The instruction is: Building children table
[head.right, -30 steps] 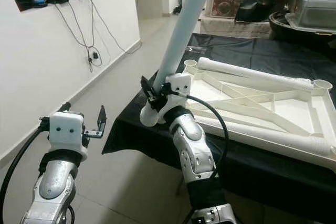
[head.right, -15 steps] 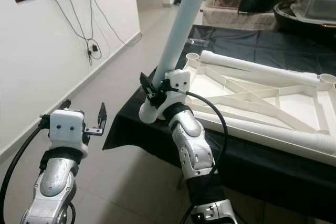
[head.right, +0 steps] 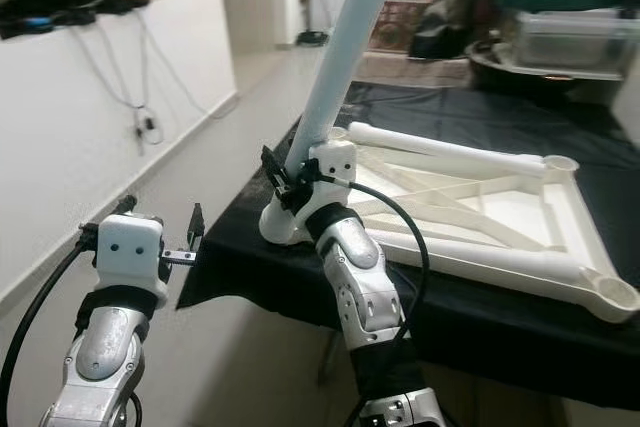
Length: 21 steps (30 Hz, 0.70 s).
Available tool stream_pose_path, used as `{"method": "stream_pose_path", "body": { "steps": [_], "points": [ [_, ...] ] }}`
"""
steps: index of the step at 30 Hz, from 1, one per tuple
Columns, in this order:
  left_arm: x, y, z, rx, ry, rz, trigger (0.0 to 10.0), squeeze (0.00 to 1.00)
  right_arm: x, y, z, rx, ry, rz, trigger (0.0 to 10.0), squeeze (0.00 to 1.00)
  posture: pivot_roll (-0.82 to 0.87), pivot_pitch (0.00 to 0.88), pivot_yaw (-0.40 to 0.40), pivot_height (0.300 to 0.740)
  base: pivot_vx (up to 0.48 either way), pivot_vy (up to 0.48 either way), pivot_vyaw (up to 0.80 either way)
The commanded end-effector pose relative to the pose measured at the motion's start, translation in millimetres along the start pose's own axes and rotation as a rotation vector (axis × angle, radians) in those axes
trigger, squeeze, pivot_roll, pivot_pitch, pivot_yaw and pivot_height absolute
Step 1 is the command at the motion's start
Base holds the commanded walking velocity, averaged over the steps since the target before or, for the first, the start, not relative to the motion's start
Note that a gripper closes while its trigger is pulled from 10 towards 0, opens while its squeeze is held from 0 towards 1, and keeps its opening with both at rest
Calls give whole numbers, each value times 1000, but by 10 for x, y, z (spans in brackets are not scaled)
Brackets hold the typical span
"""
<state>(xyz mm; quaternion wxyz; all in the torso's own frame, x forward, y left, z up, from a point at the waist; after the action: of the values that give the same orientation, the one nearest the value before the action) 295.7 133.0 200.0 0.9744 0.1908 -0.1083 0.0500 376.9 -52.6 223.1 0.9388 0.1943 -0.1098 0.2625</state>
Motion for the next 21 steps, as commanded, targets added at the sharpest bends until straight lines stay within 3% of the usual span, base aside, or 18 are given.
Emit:
{"method": "stream_pose_path", "body": {
  "steps": [1, 17, 21],
  "points": [
    [11, -13, -21, 20, 5, -9, 10000, 0, 22, 17, 38, -1, -19, 4, 10000, 0, -5, 0, 26, 740, 386, 0, 0],
    [7, -27, -42, 22, 10, -14, 10000, 0, 22, 20, 30, 3, -20, 3, 10000, 0, -4, 0, 28, 740, 384, 0, 0],
    [21, 9, -46, 14, 18, 7, 10000, 0, 31, 12, 40, 3, -22, 4, 10000, 0, -2, 0, 29, 740, 0, 0, 0]
  ]
}}
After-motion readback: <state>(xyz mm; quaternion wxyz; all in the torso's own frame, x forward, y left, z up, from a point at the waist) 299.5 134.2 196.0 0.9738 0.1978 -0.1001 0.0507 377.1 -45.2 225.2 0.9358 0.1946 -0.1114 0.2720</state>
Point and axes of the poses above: a point about 5 cm out from each wrist's last joint towards the gripper, its own x axis pointing out of the wrist towards the gripper, its own z axis along the axis of the wrist's last joint, y = z × x, the point moved 6 cm from there along x, pointing out of the wrist towards the gripper, and after that the axes turned 12 degrees about x, right-handed, at the moved point
